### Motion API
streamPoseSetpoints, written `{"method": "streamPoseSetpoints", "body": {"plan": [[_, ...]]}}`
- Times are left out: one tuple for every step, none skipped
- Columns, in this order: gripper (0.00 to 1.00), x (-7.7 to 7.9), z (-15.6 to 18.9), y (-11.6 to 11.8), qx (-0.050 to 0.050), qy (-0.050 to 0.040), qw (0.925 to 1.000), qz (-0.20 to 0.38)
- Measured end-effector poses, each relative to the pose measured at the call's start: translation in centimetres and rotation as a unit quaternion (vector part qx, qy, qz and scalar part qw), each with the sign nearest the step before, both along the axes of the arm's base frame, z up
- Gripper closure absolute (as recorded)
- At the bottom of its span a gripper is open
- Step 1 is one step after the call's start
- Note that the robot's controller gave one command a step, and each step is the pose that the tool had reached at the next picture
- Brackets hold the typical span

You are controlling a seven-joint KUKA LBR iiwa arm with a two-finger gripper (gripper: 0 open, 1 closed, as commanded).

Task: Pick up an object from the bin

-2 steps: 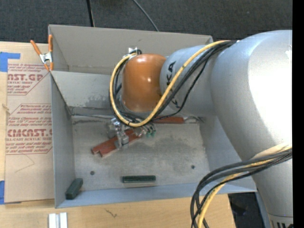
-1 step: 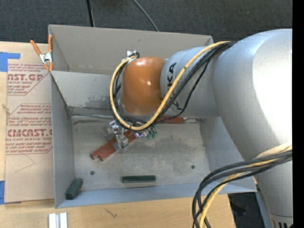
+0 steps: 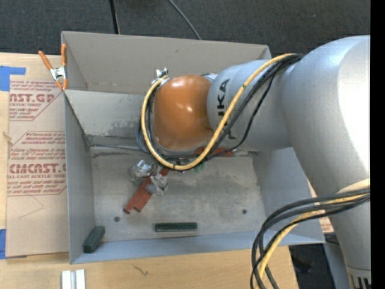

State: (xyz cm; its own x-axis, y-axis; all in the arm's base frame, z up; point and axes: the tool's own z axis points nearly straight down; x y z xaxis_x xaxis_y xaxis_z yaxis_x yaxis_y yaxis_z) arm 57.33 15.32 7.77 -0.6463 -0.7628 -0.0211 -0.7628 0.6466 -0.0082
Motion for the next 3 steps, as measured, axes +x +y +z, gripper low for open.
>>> {"method": "streamPoseSetpoints", "body": {"plan": [[1.0,-1.5,0.0,-1.4,0.001,-0.0028,0.9965,0.084],[1.0,-2.0,-0.1,1.0,-0.009,0.0023,0.9923,0.124],[1.0,-2.1,0.0,2.0,-0.009,0.0031,0.9882,0.153]]}}
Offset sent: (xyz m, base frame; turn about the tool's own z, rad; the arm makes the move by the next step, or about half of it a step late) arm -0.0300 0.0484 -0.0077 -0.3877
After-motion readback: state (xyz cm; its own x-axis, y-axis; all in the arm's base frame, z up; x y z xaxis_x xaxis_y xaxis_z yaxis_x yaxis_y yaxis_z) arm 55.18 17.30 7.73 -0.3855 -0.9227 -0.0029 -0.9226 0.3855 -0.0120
